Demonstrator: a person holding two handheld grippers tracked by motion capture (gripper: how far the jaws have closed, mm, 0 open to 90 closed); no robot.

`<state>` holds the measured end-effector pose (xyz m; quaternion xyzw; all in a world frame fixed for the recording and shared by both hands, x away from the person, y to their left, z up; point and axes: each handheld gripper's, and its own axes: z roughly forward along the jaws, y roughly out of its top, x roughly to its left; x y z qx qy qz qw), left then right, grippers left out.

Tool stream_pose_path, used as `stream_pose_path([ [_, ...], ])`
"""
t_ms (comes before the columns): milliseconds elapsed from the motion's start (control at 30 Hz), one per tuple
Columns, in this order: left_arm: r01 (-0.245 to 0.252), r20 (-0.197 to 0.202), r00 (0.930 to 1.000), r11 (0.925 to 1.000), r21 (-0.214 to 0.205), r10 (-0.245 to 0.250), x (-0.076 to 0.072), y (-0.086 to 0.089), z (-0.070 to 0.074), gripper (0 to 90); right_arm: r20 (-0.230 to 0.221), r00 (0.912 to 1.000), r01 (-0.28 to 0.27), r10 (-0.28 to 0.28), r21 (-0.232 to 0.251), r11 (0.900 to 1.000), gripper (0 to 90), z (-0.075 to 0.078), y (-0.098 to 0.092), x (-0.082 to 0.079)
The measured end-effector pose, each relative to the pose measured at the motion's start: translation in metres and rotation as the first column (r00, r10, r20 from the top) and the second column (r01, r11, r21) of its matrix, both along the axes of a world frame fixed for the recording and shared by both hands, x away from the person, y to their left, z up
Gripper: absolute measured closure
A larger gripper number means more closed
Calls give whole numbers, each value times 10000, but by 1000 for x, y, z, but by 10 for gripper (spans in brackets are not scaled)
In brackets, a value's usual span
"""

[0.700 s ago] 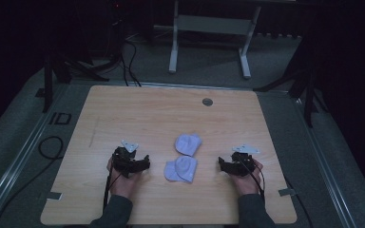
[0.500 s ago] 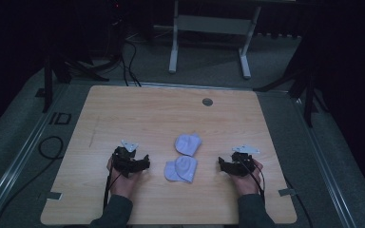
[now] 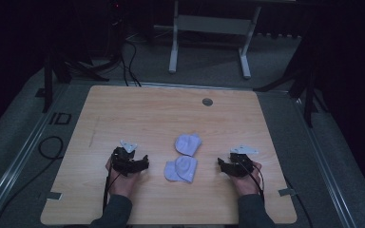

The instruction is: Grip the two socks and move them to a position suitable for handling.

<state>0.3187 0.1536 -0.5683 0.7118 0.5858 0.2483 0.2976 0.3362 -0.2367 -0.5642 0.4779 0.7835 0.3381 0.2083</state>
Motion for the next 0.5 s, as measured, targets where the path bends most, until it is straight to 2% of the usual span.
stream_pose_path([
  [67,10,-16,10000,10000,15,-10,-1,0,0,171,-112,9996,-260,260,-8,9997,459,2,3,-3],
  [200,200,-242,9995,9998,54,-198,-2,3,3,207,-30,9959,-905,905,-53,9959,559,9,13,-11],
  [300,155,-275,9995,9999,53,-154,-2,3,4,227,-26,9881,-1539,1538,-127,9880,622,13,23,-17],
  [367,163,-309,9994,9998,59,-161,-2,3,4,234,17,9857,-1687,1687,-242,9854,646,15,27,-19],
  [433,206,-267,9994,9998,40,-205,-4,2,5,286,61,9775,-2108,2110,-231,9773,733,19,36,-23],
  [500,208,-243,9995,9998,30,-207,-4,2,5,297,155,9694,-2444,2450,-366,9690,798,21,42,-26],
])
